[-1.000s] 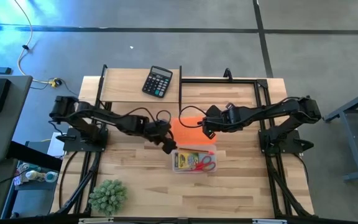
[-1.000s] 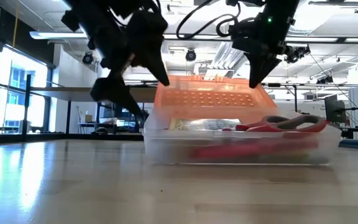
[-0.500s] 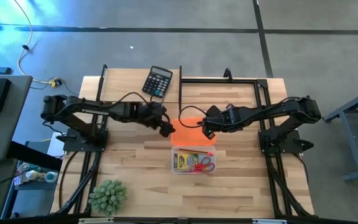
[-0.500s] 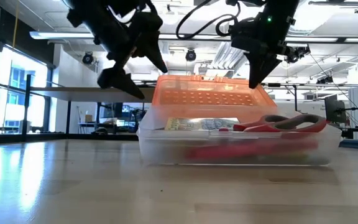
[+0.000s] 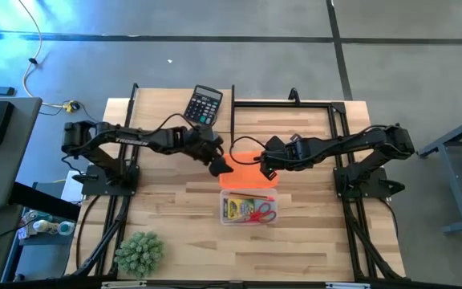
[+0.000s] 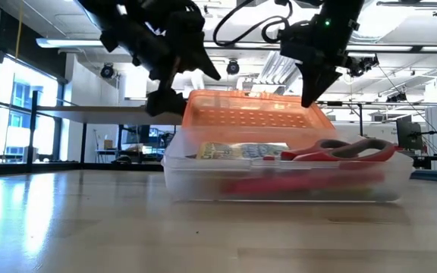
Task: Pack school essentials
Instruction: Close the supply box
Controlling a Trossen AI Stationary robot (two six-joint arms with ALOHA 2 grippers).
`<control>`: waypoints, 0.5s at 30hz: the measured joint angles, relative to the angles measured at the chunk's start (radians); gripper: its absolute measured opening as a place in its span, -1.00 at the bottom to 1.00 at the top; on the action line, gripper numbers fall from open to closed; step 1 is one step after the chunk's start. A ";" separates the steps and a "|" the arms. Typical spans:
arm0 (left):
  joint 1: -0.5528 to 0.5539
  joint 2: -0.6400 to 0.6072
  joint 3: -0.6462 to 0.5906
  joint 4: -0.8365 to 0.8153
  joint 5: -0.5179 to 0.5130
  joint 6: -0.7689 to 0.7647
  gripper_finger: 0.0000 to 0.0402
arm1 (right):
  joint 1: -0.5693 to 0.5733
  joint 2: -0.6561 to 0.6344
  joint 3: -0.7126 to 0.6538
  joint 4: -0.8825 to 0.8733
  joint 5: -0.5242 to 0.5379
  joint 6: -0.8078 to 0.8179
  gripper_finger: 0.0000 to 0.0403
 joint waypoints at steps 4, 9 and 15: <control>0.021 0.000 0.000 0.028 0.059 0.017 0.96 | 0.000 0.000 0.000 0.011 -0.005 -0.003 -1.00; 0.032 0.000 0.000 0.063 0.154 0.027 0.96 | 0.000 0.000 0.000 0.016 -0.008 0.004 -1.00; 0.032 0.000 0.000 0.058 0.189 0.028 0.96 | -0.002 0.000 0.000 0.023 -0.011 0.030 -1.00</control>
